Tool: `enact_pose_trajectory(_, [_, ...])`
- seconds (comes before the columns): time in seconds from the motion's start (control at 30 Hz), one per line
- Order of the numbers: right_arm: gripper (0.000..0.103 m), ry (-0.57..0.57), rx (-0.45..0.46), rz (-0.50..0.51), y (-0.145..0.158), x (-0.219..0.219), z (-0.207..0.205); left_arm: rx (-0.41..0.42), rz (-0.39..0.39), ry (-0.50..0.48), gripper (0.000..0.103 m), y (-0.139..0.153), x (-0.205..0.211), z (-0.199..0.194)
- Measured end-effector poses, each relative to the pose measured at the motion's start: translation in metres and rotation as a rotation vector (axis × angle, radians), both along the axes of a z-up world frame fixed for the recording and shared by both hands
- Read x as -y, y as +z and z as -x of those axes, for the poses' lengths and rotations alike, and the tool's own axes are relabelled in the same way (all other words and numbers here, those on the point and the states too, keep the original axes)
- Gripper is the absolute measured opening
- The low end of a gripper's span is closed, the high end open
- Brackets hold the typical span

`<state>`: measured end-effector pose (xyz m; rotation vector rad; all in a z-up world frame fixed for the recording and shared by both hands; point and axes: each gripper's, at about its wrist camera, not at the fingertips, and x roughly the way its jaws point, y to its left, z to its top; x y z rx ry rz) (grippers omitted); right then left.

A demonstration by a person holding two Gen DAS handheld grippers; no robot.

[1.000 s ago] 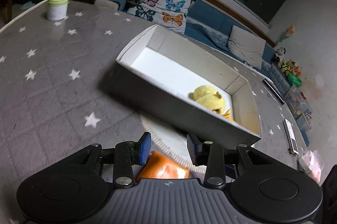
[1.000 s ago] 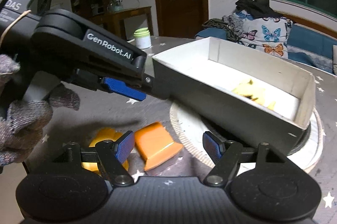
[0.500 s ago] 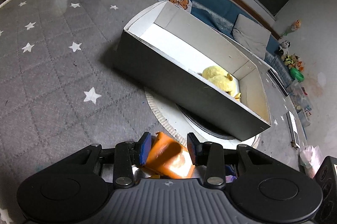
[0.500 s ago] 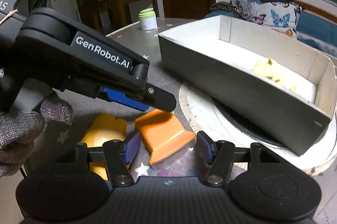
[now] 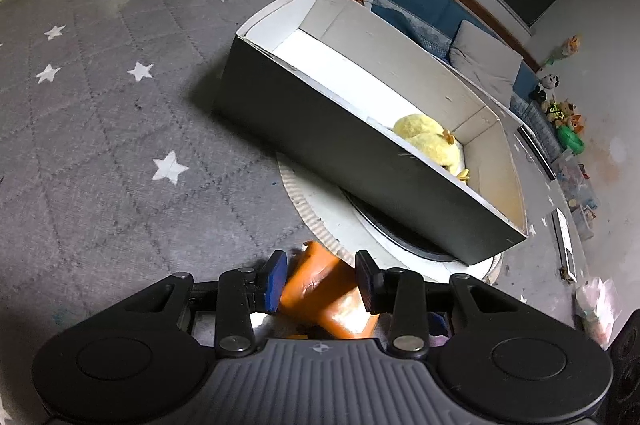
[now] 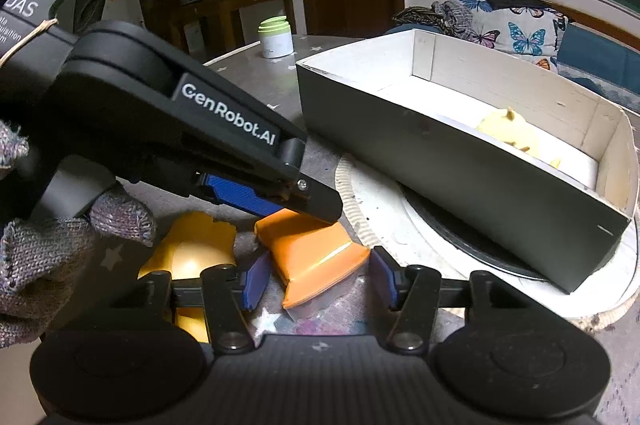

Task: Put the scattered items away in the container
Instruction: 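Move the right tool to the orange sponge block and grasp it, then carry the orange sponge into the box and release it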

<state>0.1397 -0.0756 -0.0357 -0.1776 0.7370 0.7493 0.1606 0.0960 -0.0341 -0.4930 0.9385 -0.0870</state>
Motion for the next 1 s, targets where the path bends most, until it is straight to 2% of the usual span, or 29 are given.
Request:
enact_pose_trajectory(0.27, [0.052,-0.037,-0.003,-0.022,0.005,0.007,0.000,0.034,0.002,-0.016,0.033,0.011,0.006,0.002])
enact_pose_trajectory(0.5, [0.051,-0.074,0.078,-0.041,0.030,0.017,-0.003,0.118,0.018,-0.040,0.031,0.038,0.016,-0.001])
enact_pose_trajectory(0.77, [0.051,-0.119,0.162,-0.065,0.060,0.028,-0.013,0.207,0.032,-0.059,0.031,0.070,0.027,-0.031])
enact_pose_trajectory(1.0, [0.051,-0.155,0.188,-0.073,0.073,0.031,-0.044,0.225,0.027,-0.057,0.031,0.074,0.032,-0.066])
